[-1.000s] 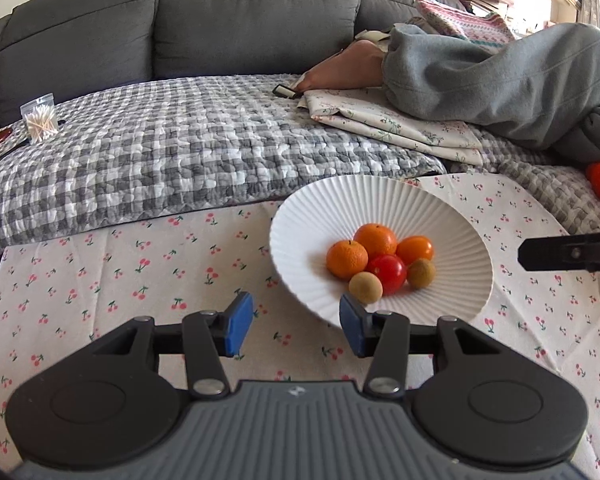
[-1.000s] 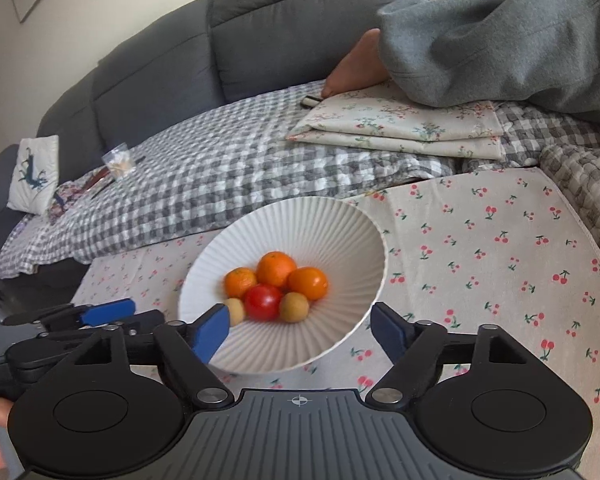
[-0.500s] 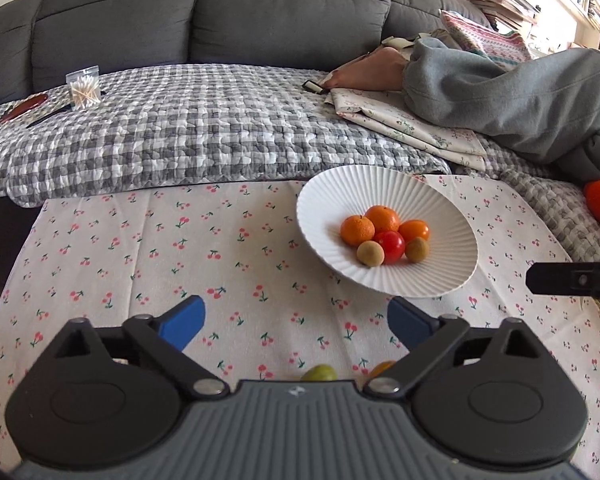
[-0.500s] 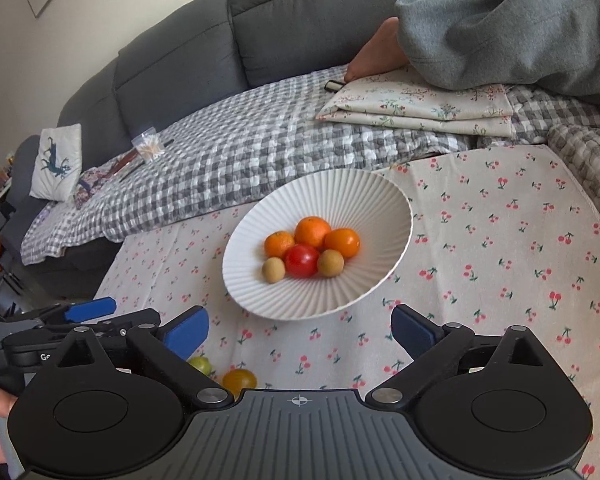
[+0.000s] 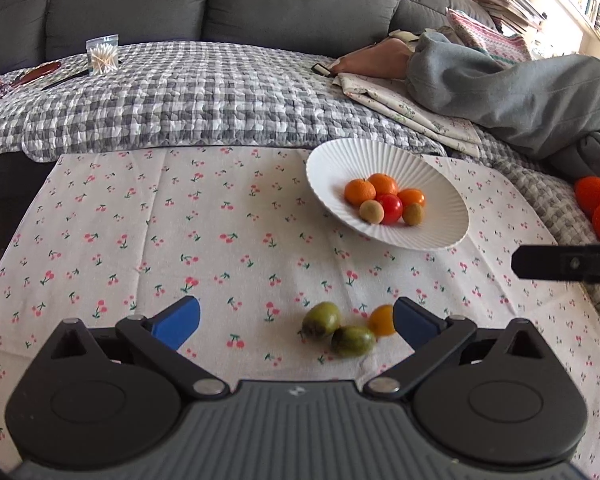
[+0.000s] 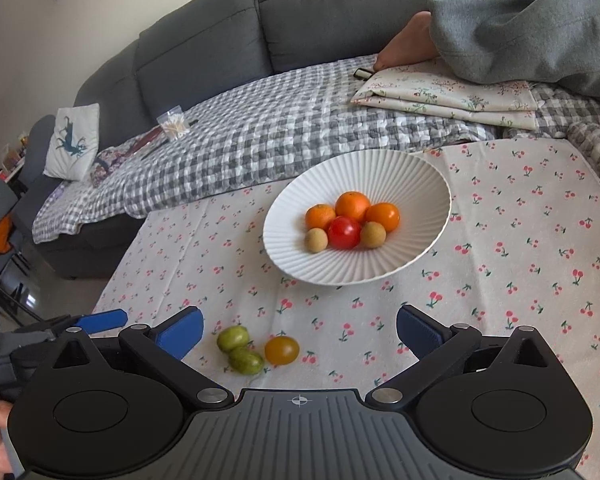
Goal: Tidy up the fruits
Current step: 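Move both tools back toward the fruits left on the cloth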
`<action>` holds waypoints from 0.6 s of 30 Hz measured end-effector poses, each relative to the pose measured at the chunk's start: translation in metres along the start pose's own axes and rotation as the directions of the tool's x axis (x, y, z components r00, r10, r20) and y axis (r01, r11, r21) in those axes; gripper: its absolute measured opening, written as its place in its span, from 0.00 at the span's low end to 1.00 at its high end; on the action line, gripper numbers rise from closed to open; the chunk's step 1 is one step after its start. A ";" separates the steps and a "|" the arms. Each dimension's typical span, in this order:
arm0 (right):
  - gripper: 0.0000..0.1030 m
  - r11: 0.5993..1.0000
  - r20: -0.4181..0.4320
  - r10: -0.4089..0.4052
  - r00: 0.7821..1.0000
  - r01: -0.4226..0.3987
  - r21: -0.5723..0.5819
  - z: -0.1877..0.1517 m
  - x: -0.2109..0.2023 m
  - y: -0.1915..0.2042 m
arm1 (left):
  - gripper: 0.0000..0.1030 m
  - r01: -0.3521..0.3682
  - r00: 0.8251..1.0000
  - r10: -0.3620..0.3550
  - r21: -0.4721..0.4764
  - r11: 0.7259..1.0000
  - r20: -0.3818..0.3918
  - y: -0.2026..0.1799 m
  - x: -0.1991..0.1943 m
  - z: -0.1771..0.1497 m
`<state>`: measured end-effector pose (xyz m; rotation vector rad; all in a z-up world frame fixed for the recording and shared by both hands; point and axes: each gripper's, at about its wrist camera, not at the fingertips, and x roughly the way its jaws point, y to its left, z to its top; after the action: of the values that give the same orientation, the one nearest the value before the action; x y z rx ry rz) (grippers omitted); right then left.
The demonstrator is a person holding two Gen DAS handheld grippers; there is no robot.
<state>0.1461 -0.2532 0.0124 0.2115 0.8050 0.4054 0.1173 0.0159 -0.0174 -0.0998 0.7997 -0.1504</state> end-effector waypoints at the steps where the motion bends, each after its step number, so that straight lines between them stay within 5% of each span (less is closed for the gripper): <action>1: 1.00 1.000 -0.006 0.004 1.000 -0.004 0.001 -0.001 0.000 0.001 | 0.99 0.004 1.000 -0.003 0.007 1.000 -0.005 0.000 0.000 -0.003; 18: 1.00 0.999 -0.086 -0.009 0.996 0.005 -0.050 -0.019 0.023 0.015 | 0.94 0.036 0.994 -0.023 0.131 0.991 -0.104 -0.009 0.024 -0.035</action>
<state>0.1424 -0.2289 -0.0099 0.1455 0.8794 0.4294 0.1079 0.0021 -0.0568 0.0225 0.8881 -0.2378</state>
